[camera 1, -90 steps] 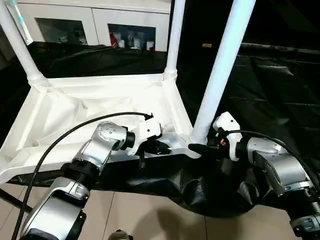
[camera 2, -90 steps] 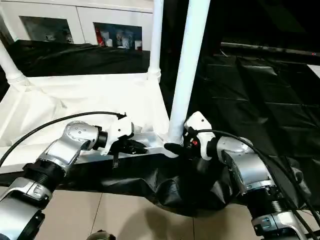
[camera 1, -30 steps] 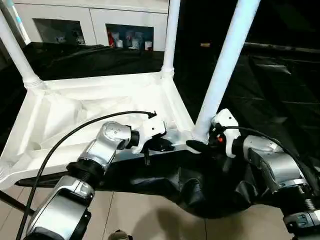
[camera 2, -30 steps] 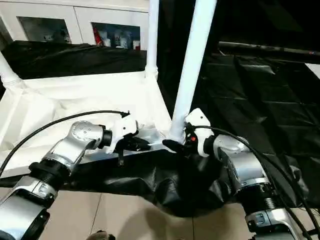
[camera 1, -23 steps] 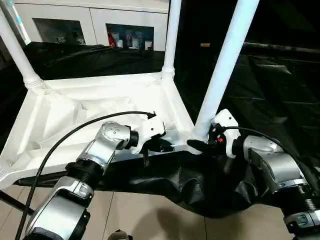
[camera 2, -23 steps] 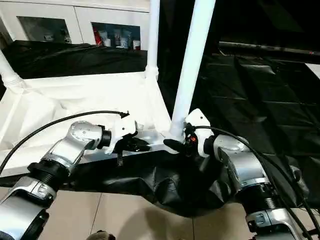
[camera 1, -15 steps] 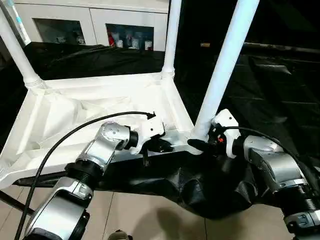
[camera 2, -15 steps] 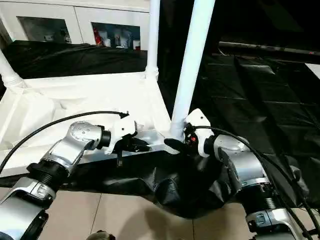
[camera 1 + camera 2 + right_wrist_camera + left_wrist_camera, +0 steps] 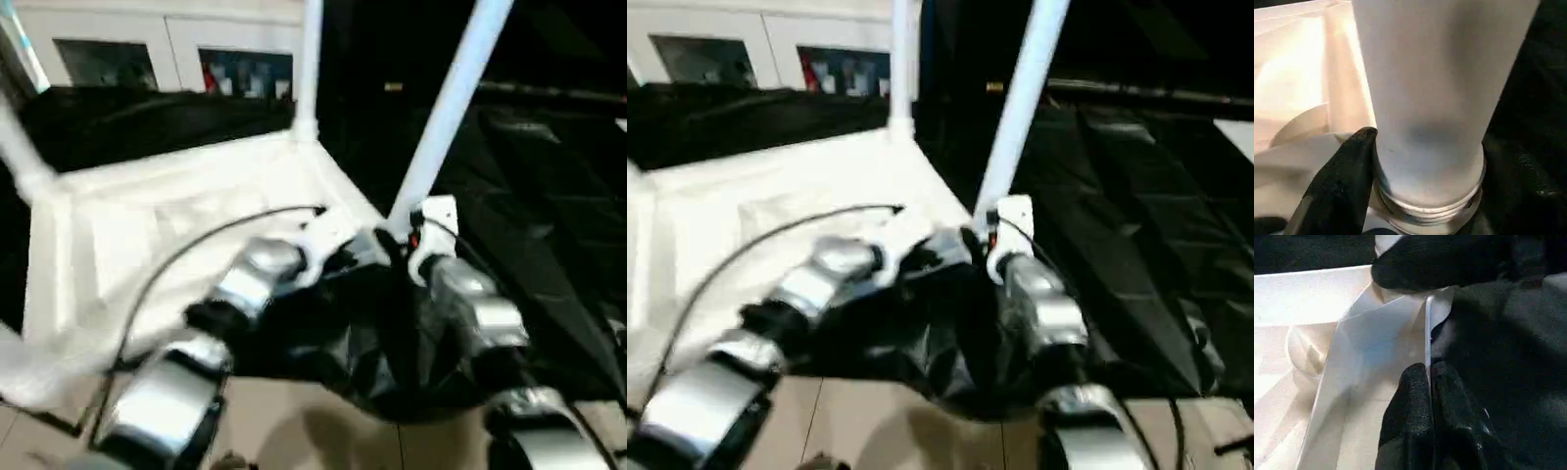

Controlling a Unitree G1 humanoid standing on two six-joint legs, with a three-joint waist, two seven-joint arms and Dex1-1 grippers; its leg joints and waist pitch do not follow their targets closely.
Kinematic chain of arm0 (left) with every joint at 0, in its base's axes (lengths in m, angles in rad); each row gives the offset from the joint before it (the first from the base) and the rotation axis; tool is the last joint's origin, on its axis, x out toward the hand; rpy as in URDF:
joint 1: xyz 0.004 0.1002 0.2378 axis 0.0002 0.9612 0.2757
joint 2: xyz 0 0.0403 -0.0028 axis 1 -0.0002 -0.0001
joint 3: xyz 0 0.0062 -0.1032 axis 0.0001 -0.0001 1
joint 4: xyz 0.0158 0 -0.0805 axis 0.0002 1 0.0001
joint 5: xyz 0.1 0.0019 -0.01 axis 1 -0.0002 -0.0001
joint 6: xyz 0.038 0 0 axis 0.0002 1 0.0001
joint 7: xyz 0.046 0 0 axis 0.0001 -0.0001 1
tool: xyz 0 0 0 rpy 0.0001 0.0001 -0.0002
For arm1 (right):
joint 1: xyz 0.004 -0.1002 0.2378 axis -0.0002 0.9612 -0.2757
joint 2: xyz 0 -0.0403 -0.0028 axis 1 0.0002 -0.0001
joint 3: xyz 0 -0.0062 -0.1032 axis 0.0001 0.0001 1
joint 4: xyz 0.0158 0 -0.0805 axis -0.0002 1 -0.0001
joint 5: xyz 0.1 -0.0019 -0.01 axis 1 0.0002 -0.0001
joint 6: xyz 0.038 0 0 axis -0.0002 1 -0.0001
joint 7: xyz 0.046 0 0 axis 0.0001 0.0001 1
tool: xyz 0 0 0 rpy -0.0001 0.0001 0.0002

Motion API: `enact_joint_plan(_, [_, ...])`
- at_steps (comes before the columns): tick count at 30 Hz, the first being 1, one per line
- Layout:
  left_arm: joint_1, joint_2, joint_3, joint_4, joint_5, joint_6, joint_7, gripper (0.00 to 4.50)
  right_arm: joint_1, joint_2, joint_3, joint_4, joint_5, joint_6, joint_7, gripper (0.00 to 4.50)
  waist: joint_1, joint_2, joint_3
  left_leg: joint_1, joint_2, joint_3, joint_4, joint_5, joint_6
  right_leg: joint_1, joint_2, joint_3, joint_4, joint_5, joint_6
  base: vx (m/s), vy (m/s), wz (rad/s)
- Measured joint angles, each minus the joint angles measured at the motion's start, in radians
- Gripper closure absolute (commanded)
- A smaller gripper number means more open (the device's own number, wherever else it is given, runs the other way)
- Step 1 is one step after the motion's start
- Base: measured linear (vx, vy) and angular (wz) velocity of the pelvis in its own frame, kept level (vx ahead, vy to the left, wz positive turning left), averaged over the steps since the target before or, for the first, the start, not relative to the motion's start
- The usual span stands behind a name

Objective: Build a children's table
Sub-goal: Rotate leg to tighten

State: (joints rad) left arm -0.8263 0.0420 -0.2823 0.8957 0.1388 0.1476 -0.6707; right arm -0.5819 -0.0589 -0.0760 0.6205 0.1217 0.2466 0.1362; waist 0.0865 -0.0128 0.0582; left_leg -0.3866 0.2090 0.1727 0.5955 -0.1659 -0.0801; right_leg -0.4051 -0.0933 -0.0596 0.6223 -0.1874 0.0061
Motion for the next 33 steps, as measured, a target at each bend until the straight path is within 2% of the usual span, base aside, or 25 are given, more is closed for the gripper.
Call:
enact_joint_plan(3, [-0.015, -0.009, 0.002, 0.031, 0.010, -0.015, 0.014, 4.50, -0.012, 0.015, -0.002, 0.031, -0.019, -0.030, -0.033, 1.78, 0.001, 0.000, 0.000, 0.000, 0.000, 0.000, 0.000, 0.000, 0.000, 0.000, 0.000, 0.000, 0.000, 0.000, 0.000, 0.000, 0.000, 0.00])
enact_joint_plan(4, [-0.018, -0.010, 0.004, 0.041, 0.011, -0.024, 0.015, 4.50, -0.013, 0.015, -0.002, 0.041, -0.021, -0.045, -0.033, 1.23, 0.001, 0.000, 0.000, 0.000, 0.000, 0.000, 0.000, 0.000, 0.000, 0.000, 0.000, 0.000, 0.000, 0.000, 0.000, 0.000, 0.000, 0.00])
enact_joint_plan(7, [-0.020, -0.007, 0.005, 0.052, 0.011, -0.041, 0.016, 4.50, -0.013, 0.022, -0.002, 0.052, -0.019, -0.075, -0.030, 1.09, -0.001, 0.000, 0.000, 0.001, 0.000, 0.000, 0.000, 0.000, 0.000, 0.000, 0.000, 0.000, 0.000, 0.000, 0.000, 0.000, 0.000, 0.00])
enact_joint_plan(11, [-0.020, 0.010, 0.001, 0.053, 0.011, -0.061, -0.005, 4.50, -0.013, 0.019, 0.002, 0.056, -0.020, -0.087, -0.001, 0.68, -0.005, 0.000, 0.000, 0.001, 0.000, 0.000, 0.000, 0.000, 0.000, 0.000, 0.000, 0.000, 0.001, 0.000, 0.000, 0.000, 0.000, 0.00])
enact_joint_plan(17, [-0.020, 0.046, 0.002, 0.053, 0.011, -0.090, -0.071, 4.50, -0.008, -0.052, 0.056, 0.017, -0.042, -0.083, 0.115, 0.22, -0.009, 0.000, 0.000, 0.000, 0.000, 0.000, -0.001, 0.000, 0.000, 0.000, 0.001, 0.000, 0.000, 0.000, 0.000, 0.000, 0.000, 0.00])
enact_joint_plan(19, [-0.013, 0.061, 0.002, 0.045, 0.003, -0.100, -0.113, 4.50, 0.004, -0.096, 0.089, -0.050, -0.044, -0.050, 0.185, 0.04, -0.004, 0.000, 0.000, 0.000, 0.000, 0.000, -0.002, 0.000, 0.000, 0.000, 0.000, 0.000, -0.001, 0.000, 0.000, 0.000, 0.000, 0.00])
enact_joint_plan(21, [-0.002, 0.078, 0.000, 0.026, -0.004, -0.106, -0.161, 4.50, 0.025, -0.159, 0.110, -0.122, -0.041, 0.006, 0.268, 0.04, 0.002, 0.000, 0.000, 0.000, 0.000, 0.000, -0.002, 0.000, 0.001, 0.000, 0.000, 0.000, -0.002, 0.000, 0.000, 0.000, 0.000, 0.00])
enact_joint_plan(25, [0.045, 0.148, 0.000, -0.043, -0.036, -0.129, -0.295, 4.50, 0.078, -0.264, 0.131, -0.229, 0.023, 0.138, 0.453, 0.04, 0.004, 0.000, 0.000, 0.000, 0.001, 0.000, -0.002, 0.000, 0.001, 0.000, 0.000, 0.000, -0.002, 0.000, 0.000, 0.000, 0.000, 0.00])
enact_joint_plan(29, [0.078, 0.180, -0.006, -0.099, -0.055, -0.130, -0.380, 4.50, 0.091, -0.336, 0.165, -0.276, 0.042, 0.173, 0.576, 0.04, 0.009, 0.000, 0.000, 0.000, 0.001, 0.000, -0.002, 0.000, 0.001, 0.001, 0.000, 0.000, -0.002, 0.000, 0.000, 0.000, 0.000, 0.00])
enact_joint_plan(33, [0.113, 0.204, -0.011, -0.157, -0.072, -0.128, -0.453, 4.50, 0.114, -0.368, 0.179, -0.308, 0.063, 0.183, 0.667, 0.04, 0.013, 0.000, 0.000, 0.000, 0.002, 0.001, -0.002, 0.000, 0.001, 0.001, 0.000, 0.000, -0.001, 0.000, 0.000, 0.000, 0.000, 0.00])
